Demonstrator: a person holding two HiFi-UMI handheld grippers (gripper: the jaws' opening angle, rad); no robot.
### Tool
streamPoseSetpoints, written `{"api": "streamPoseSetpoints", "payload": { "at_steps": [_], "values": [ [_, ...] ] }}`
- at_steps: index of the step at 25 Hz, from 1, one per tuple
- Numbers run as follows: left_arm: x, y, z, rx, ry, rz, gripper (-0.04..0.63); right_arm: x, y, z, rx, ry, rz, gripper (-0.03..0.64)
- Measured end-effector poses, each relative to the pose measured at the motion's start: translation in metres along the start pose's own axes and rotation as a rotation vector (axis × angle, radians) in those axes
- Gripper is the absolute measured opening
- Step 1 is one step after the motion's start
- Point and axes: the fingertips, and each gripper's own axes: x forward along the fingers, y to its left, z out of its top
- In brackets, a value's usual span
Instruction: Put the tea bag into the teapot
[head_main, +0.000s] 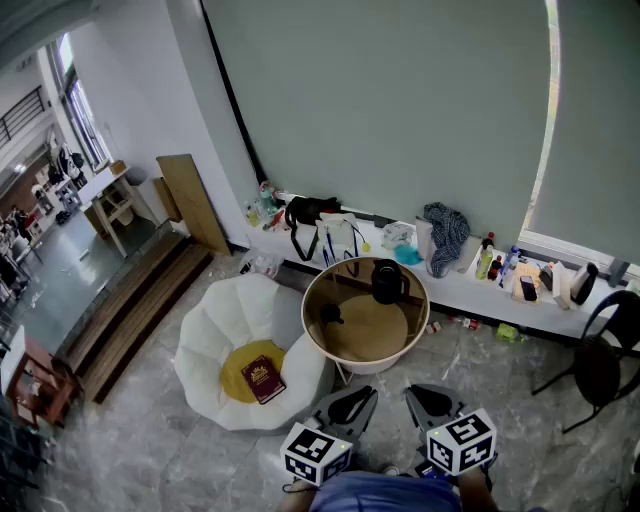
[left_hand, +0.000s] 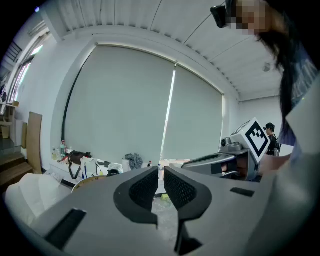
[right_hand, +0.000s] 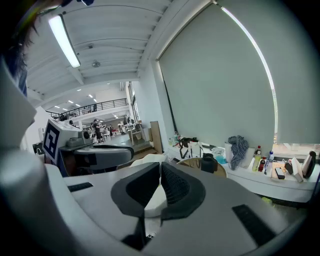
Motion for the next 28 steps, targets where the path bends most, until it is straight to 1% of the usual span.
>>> {"api": "streamPoseSetpoints", "payload": {
  "at_steps": [10, 15, 19, 25, 28],
  "values": [
    [-0.001, -0.012, -0.005, 0.001, 0.020, 0.000, 0.031, -0.009, 0.001, -0.008, 0.036, -0.024, -0.005, 0.025],
    [-0.001, -0.017, -0.011, -0.004, 0.033, 0.002, 0.032, -0.017, -0.004, -0.017, 0.050, -0.020, -0.017, 0.025],
    [0.002, -0.020, -0.016, 0.002, 0.055, -0.005, 0.031, -0.019, -0.011, -0.024, 0.069, -0.016, -0.030, 0.025],
    [0.012, -0.017, -0.012, 0.011, 0.064, -0.006, 0.031, -0.020, -0.023, -0.022, 0.088, -0.026, -0.045, 0.025],
    [0.019, -0.014, -0.014, 0.015, 0.082, -0.009, 0.032, -0.017, -0.032, -0.023, 0.100, -0.020, -0.053, 0.025]
  ]
}}
